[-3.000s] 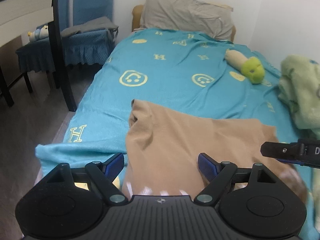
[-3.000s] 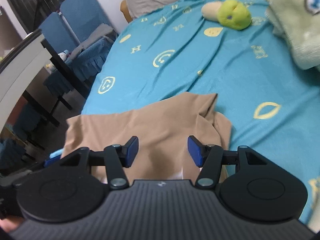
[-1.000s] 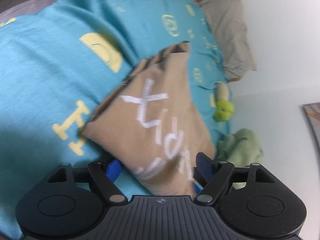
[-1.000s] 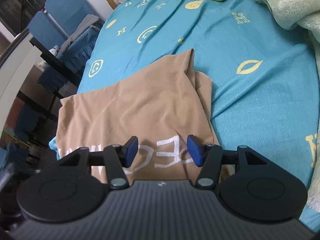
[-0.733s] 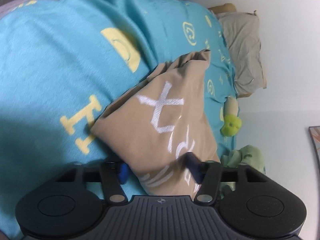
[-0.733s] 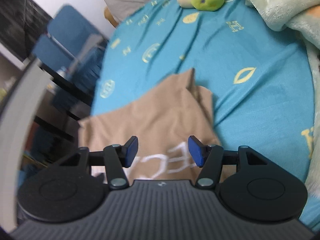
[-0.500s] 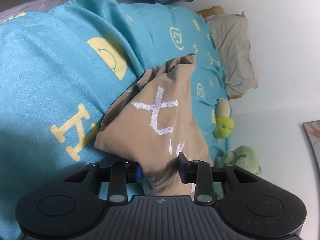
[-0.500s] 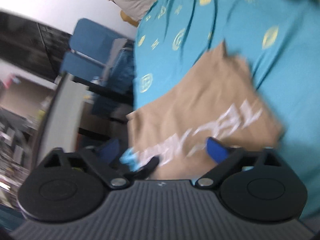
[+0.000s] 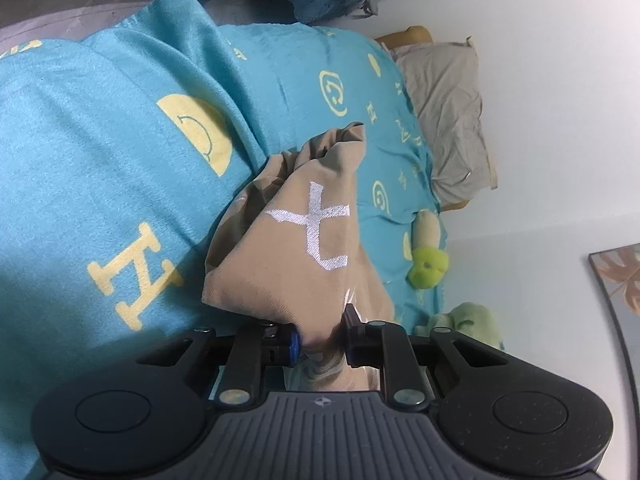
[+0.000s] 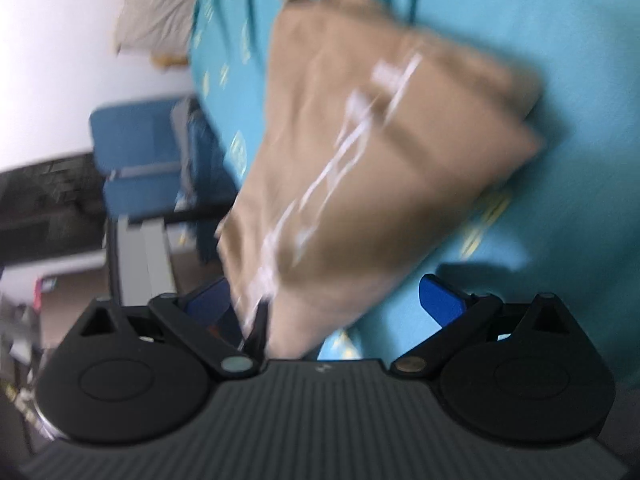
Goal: Fold clothes
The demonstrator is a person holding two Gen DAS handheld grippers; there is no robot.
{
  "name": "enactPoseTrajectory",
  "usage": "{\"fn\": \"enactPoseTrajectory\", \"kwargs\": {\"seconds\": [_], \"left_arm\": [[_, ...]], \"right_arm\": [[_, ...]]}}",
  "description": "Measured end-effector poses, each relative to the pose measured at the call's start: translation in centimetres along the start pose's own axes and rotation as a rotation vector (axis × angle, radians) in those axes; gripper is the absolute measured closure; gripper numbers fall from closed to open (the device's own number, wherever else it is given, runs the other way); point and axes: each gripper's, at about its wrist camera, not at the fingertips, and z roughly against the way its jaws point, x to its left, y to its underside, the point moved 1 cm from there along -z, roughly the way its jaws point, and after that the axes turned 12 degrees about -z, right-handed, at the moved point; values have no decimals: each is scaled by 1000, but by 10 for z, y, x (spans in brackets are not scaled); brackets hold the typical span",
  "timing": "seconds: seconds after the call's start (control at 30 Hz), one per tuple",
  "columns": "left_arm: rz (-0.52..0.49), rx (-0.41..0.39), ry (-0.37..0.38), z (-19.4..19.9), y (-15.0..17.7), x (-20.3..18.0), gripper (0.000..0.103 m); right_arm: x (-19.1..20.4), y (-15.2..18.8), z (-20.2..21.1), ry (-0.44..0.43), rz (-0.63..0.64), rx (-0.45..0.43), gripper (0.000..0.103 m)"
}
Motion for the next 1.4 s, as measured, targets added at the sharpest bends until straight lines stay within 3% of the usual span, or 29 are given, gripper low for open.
{"fn": "enactPoseTrajectory", "kwargs": {"seconds": [0.03,0.07,0.13,0.2,0.3,0.47,0.5,0.6,0.73,0.83,0.97,1.2,1.4], "left_arm": [[7,-3,2,1,0,1,83],[16,-3,2,1,0,1,83],[38,6,1,0,1,4,83],[60,18,-9,-4,2,7,81],[104,51,-59,-10,1,13,59],[101,58,-95,-17,-3,14,38],[108,56,-104,-18,-4,16,38],[135,41,-104,-17,-5,23,41],[111,-2,-70,-11,-8,16,67],[47,-33,-53,-3,-9,5,77],[-33,-74,-14,12,-3,-11,79],[-41,-36,38,48,4,-31,80],[-114,-23,54,73,16,-99,80]], "right_arm": [[1,-2,3,13,19,-51,4],[1,-4,6,28,34,-88,20],[3,-7,8,67,58,-145,42],[0,-9,10,65,59,-160,52],[2,-8,13,53,85,-174,66],[10,-5,18,28,145,-191,71],[12,-5,19,23,157,-194,72],[16,-3,22,7,194,-204,73],[25,-1,27,9,237,-210,74],[33,1,30,16,267,-213,75],[40,11,45,9,281,-236,75],[43,37,90,2,274,-246,75],[61,35,135,-76,248,-276,76]]}}
